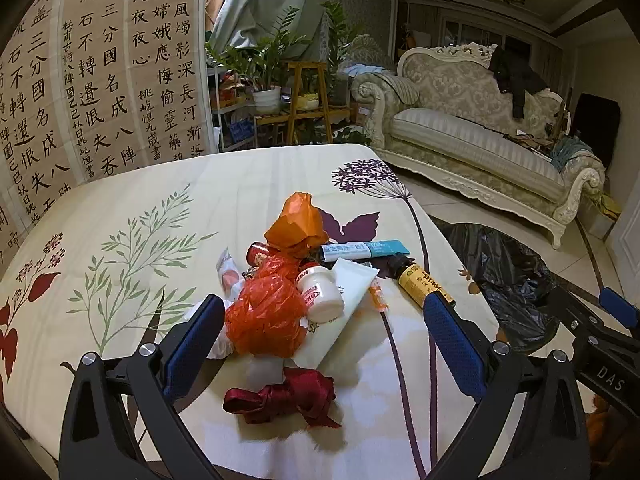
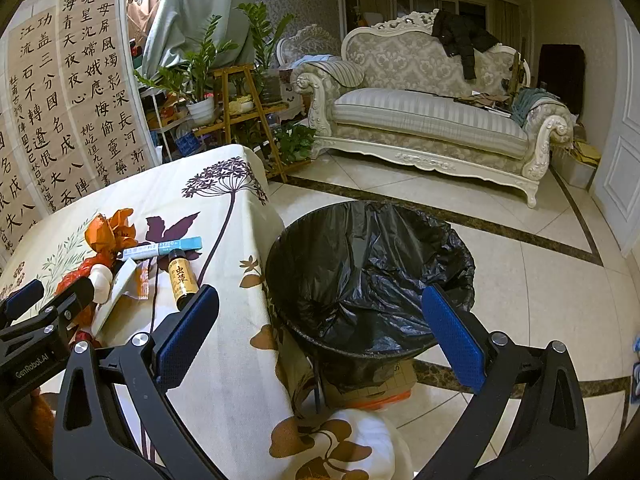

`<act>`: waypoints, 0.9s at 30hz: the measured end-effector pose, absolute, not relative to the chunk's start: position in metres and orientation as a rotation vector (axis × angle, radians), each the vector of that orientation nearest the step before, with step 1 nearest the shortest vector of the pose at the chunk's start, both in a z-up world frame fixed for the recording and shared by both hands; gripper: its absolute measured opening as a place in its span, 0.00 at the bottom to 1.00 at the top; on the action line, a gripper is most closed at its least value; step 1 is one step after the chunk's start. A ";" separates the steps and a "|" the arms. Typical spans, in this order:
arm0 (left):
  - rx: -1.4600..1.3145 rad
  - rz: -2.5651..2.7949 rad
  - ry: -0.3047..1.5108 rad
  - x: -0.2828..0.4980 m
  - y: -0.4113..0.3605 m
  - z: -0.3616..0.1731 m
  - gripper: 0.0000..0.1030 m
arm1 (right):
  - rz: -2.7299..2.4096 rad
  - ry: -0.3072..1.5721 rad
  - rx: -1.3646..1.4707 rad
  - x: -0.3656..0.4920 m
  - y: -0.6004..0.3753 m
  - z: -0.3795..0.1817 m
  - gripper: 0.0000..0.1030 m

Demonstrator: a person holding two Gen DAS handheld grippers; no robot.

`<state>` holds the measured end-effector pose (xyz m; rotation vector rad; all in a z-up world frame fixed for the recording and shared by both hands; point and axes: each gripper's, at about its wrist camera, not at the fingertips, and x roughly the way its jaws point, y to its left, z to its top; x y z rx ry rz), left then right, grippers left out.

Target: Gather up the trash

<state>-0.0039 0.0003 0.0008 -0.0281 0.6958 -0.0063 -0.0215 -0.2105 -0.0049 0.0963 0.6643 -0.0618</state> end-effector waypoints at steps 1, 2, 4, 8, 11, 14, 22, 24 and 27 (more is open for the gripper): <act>-0.028 -0.008 0.695 -0.004 0.000 0.001 0.94 | -0.062 0.664 0.096 -0.021 -0.210 -0.005 0.96; -0.027 -0.008 0.695 -0.003 0.000 0.001 0.94 | -0.061 0.664 0.095 -0.022 -0.211 -0.005 0.96; -0.027 -0.010 0.694 -0.003 0.001 0.001 0.94 | -0.062 0.664 0.095 -0.021 -0.211 -0.005 0.96; -0.034 -0.019 0.699 -0.003 0.001 0.000 0.94 | -0.060 0.666 0.098 -0.020 -0.210 -0.007 0.96; -0.042 -0.027 0.714 -0.002 0.001 -0.001 0.94 | -0.059 0.666 0.098 -0.020 -0.211 -0.005 0.96; -0.043 -0.032 0.722 -0.001 0.000 -0.002 0.94 | -0.061 0.666 0.097 -0.019 -0.210 -0.006 0.96; -0.034 -0.047 0.728 -0.002 -0.002 -0.001 0.94 | -0.058 0.670 0.098 -0.020 -0.210 -0.006 0.96; -0.043 -0.052 0.732 -0.002 0.000 -0.001 0.94 | -0.055 0.676 0.101 -0.019 -0.206 -0.009 0.96; -0.053 -0.050 0.740 -0.002 0.004 -0.001 0.80 | -0.052 0.679 0.098 -0.019 -0.202 -0.011 0.96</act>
